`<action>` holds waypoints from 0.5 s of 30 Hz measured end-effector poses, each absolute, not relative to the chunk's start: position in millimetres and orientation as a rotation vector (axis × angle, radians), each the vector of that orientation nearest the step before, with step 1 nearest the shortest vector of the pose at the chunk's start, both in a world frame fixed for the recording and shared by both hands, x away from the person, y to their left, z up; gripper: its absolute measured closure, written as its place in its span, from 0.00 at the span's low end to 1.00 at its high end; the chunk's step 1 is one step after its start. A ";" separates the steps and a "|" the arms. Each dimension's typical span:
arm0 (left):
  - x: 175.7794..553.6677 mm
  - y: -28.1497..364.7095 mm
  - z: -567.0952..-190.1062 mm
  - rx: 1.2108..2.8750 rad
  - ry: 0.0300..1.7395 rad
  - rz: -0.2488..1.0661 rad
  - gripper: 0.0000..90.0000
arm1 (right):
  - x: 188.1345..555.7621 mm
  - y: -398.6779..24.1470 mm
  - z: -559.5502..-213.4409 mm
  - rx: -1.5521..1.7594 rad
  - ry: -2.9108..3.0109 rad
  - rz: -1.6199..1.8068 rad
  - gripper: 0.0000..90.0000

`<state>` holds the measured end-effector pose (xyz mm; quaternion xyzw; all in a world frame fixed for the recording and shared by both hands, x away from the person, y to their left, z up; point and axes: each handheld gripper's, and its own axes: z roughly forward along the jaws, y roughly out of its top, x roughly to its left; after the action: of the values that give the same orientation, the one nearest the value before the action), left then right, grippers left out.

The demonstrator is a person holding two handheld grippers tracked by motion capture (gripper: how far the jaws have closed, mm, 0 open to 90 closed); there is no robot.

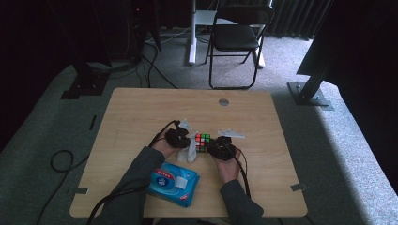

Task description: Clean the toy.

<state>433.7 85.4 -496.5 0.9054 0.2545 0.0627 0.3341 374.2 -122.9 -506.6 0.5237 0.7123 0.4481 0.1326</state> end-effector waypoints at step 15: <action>432.8 86.9 -496.3 2.347 0.674 0.142 0.95 | 373.1 -123.4 -507.4 1.526 2.059 1.309 0.73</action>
<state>432.8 86.9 -496.3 0.9022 0.2590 0.0544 0.3406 373.1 -123.4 -507.4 0.5258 0.7091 0.4510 0.1315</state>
